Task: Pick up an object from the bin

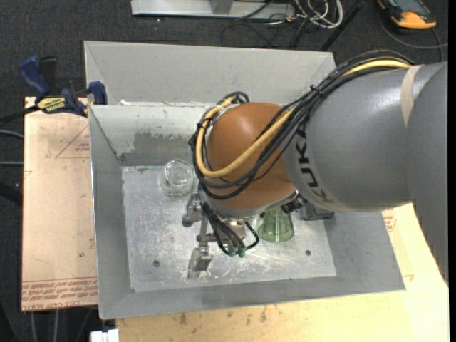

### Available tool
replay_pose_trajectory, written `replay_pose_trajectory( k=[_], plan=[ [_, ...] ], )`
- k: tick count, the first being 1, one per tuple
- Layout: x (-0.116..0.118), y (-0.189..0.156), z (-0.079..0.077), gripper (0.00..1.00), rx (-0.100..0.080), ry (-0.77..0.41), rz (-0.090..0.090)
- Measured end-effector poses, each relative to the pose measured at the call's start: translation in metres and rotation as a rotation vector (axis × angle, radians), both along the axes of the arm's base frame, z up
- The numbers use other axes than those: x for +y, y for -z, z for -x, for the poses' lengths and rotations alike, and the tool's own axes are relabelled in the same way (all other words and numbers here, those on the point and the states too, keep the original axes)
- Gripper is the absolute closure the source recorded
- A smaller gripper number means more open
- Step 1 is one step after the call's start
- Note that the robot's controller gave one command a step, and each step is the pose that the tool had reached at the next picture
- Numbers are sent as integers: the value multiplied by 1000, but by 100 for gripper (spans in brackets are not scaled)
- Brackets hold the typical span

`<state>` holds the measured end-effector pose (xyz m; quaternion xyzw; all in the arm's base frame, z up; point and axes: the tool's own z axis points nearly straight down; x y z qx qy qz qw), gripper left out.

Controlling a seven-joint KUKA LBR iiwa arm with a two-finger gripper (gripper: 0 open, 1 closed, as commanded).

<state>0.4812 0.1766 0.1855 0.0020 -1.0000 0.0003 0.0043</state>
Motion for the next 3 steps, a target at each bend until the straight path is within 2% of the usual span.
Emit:
replay_pose_trajectory(
  k=[1,2,3],
  plan=[
    [-1,-4,-2,0,-8,4,-1],
    [-75,5,-8,100,-8,-375,-3],
    [-74,5,-8,100,-8,-375,-4]
  ],
)
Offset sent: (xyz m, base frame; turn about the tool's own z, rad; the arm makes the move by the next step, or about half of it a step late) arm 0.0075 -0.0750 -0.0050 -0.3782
